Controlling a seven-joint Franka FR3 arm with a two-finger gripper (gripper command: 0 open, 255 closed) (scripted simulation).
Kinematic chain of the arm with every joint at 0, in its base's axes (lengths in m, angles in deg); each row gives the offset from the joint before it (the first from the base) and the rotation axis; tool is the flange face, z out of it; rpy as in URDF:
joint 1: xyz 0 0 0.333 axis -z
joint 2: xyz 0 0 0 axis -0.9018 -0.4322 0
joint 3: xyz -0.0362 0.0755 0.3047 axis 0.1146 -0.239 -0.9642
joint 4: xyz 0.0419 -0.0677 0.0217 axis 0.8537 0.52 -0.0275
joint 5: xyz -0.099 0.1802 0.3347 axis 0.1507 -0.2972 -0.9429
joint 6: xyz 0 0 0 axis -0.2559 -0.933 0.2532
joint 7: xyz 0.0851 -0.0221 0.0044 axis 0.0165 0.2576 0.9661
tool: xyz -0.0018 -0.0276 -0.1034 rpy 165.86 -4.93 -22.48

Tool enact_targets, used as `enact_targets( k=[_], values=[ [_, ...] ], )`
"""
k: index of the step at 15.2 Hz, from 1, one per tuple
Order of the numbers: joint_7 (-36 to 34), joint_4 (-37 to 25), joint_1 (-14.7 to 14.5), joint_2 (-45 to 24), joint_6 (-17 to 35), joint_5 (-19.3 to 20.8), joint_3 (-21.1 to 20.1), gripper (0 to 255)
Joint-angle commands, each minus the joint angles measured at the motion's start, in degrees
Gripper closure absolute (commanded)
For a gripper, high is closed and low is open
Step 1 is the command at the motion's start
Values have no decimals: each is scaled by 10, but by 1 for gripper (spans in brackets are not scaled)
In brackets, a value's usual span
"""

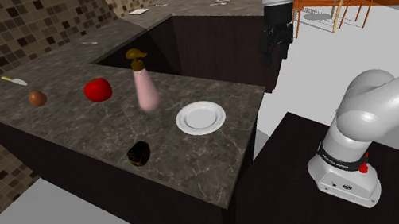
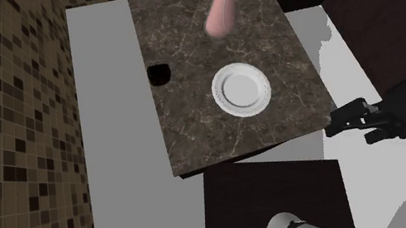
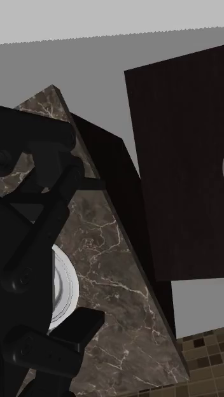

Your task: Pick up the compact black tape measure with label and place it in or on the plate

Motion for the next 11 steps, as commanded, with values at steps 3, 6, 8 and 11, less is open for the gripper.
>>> enact_targets(
  k=[3,6,8,11],
  values=[
    [-43,9,-5,-2,19,-24,-31,0],
    [-106,17,-11,-14,50,-59,-79,0],
    [-148,17,-16,-28,73,-79,-110,0],
    [-210,10,-21,-58,109,-106,-156,0]
  ],
)
